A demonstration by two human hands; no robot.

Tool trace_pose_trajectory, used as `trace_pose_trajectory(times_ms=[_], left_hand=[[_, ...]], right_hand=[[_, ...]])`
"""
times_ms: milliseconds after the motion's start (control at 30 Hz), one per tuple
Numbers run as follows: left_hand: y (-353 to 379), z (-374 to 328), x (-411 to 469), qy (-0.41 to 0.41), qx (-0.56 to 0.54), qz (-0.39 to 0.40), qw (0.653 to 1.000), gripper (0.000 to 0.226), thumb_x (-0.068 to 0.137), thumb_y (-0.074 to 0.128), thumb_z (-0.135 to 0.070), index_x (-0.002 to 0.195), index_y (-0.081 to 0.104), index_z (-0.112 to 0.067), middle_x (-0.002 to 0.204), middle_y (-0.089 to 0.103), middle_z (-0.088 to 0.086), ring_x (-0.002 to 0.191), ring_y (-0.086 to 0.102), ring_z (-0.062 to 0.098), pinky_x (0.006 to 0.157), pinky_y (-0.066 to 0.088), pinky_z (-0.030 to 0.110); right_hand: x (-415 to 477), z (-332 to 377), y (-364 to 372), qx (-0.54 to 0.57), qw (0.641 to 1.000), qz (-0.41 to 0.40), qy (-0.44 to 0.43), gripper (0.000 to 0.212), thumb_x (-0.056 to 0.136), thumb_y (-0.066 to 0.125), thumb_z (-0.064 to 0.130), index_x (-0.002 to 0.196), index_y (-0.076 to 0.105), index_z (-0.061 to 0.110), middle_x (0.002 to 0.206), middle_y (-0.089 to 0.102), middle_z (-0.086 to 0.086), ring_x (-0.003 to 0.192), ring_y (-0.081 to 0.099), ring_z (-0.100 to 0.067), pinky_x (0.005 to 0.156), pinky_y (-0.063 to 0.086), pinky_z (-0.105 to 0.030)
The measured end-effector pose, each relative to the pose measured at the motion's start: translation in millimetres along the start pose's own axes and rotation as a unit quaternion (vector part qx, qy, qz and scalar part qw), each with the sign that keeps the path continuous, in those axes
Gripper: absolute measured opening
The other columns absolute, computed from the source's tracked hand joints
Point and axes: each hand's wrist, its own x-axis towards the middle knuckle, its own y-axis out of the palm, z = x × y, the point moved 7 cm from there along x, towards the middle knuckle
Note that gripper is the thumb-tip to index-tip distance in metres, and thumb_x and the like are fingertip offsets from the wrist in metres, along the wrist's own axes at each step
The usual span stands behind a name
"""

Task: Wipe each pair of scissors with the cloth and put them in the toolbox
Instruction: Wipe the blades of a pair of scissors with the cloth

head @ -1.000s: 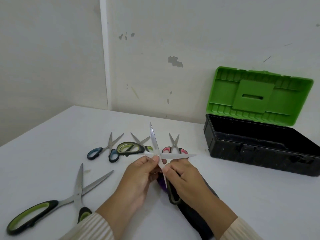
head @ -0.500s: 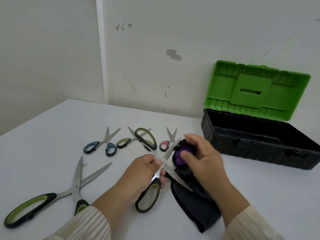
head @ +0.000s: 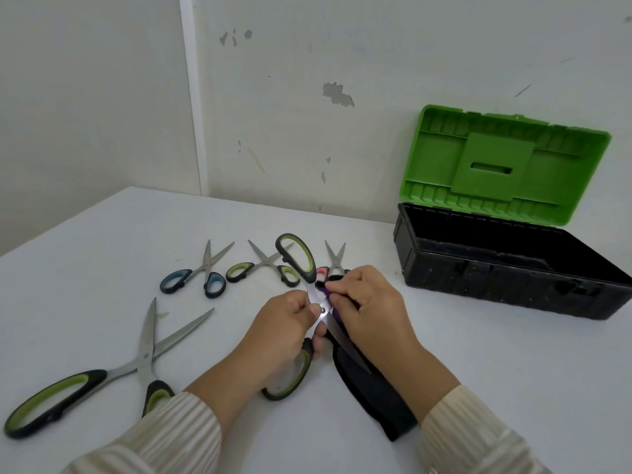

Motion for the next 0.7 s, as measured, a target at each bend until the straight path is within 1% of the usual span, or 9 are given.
trace_pose_trajectory(times_ms=[100, 200, 300, 367, 433, 533, 567, 667, 700], left_hand=[[-1, 1, 0, 0.000, -0.007, 0.005, 1.000, 0.024, 0.097, 0.049, -0.009, 0.073, 0.048, -0.004, 0.062, 0.059, 0.011, 0.045, 0.052, 0.021, 0.050, 0.047, 0.029], [-1, -1, -1, 0.001, -0.004, 0.013, 1.000, 0.025, 0.096, 0.048, -0.008, 0.071, 0.048, -0.003, 0.064, 0.061, 0.011, 0.045, 0.051, 0.020, 0.048, 0.048, 0.029], [-3, -3, -1, 0.001, 0.005, 0.022, 1.000, 0.027, 0.097, 0.047, -0.009, 0.072, 0.051, -0.002, 0.063, 0.062, 0.008, 0.046, 0.053, 0.019, 0.049, 0.050, 0.028], [-7, -2, 1, -0.003, 0.002, 0.015, 1.000, 0.028, 0.097, 0.047, -0.009, 0.071, 0.053, -0.002, 0.060, 0.061, 0.007, 0.045, 0.054, 0.018, 0.049, 0.051, 0.027], [-10, 0, 4, -0.007, -0.004, 0.010, 1.000, 0.027, 0.097, 0.047, -0.009, 0.071, 0.053, -0.002, 0.060, 0.062, 0.007, 0.045, 0.053, 0.020, 0.051, 0.051, 0.031], [-7, 2, 3, -0.001, -0.003, 0.018, 1.000, 0.022, 0.096, 0.048, -0.008, 0.077, 0.056, 0.001, 0.062, 0.063, 0.009, 0.047, 0.054, 0.024, 0.057, 0.049, 0.036], [-6, 3, 3, 0.004, 0.007, 0.019, 1.000, 0.021, 0.096, 0.048, -0.008, 0.079, 0.056, 0.002, 0.062, 0.063, 0.009, 0.049, 0.054, 0.024, 0.059, 0.048, 0.038], [-7, 2, 4, 0.018, 0.042, 0.013, 0.999, 0.022, 0.095, 0.048, -0.010, 0.076, 0.054, 0.000, 0.062, 0.064, 0.009, 0.052, 0.055, 0.026, 0.067, 0.047, 0.041], [-8, 3, 4, 0.018, 0.046, 0.012, 0.999, 0.023, 0.095, 0.048, -0.011, 0.075, 0.055, 0.000, 0.061, 0.064, 0.008, 0.053, 0.056, 0.026, 0.068, 0.047, 0.041]], right_hand=[[-7, 8, 9, 0.007, 0.999, 0.036, -0.031, 0.015, 0.080, 0.064, 0.010, 0.093, 0.072, 0.009, 0.089, 0.061, -0.003, 0.082, 0.049, 0.009, 0.076, 0.037, 0.002], [4, -14, -14, 0.022, 0.996, -0.065, 0.050, 0.016, 0.080, 0.066, 0.006, 0.093, 0.073, 0.011, 0.089, 0.057, 0.002, 0.081, 0.052, 0.006, 0.076, 0.033, 0.004], [4, -44, -52, 0.029, 0.970, -0.185, 0.157, 0.018, 0.082, 0.064, 0.009, 0.093, 0.071, 0.021, 0.091, 0.059, 0.004, 0.086, 0.055, -0.006, 0.076, 0.029, 0.007], [-3, -42, -65, 0.072, 0.958, -0.222, 0.167, 0.023, 0.082, 0.063, 0.009, 0.093, 0.067, 0.029, 0.089, 0.058, 0.012, 0.088, 0.055, 0.002, 0.076, 0.031, 0.005], [-5, -21, -56, 0.076, 0.976, -0.178, 0.105, 0.024, 0.080, 0.065, 0.004, 0.091, 0.070, 0.025, 0.088, 0.058, 0.015, 0.086, 0.054, 0.010, 0.077, 0.033, 0.003], [-6, 5, -5, 0.027, 0.999, 0.010, 0.026, 0.019, 0.081, 0.063, 0.006, 0.095, 0.072, 0.014, 0.088, 0.058, 0.006, 0.088, 0.050, 0.006, 0.079, 0.034, 0.003], [-5, 6, 5, 0.010, 0.999, 0.037, 0.015, 0.019, 0.082, 0.062, 0.007, 0.098, 0.072, 0.013, 0.090, 0.057, 0.004, 0.088, 0.049, 0.005, 0.079, 0.034, 0.002], [0, 0, 7, 0.007, 0.999, 0.019, 0.041, 0.020, 0.085, 0.059, 0.007, 0.101, 0.070, 0.012, 0.093, 0.053, 0.003, 0.078, 0.049, 0.008, 0.075, 0.034, 0.002], [-1, 2, 8, 0.006, 0.999, 0.030, 0.040, 0.019, 0.086, 0.058, 0.009, 0.100, 0.070, 0.013, 0.093, 0.055, 0.001, 0.076, 0.048, 0.004, 0.073, 0.035, 0.000]])
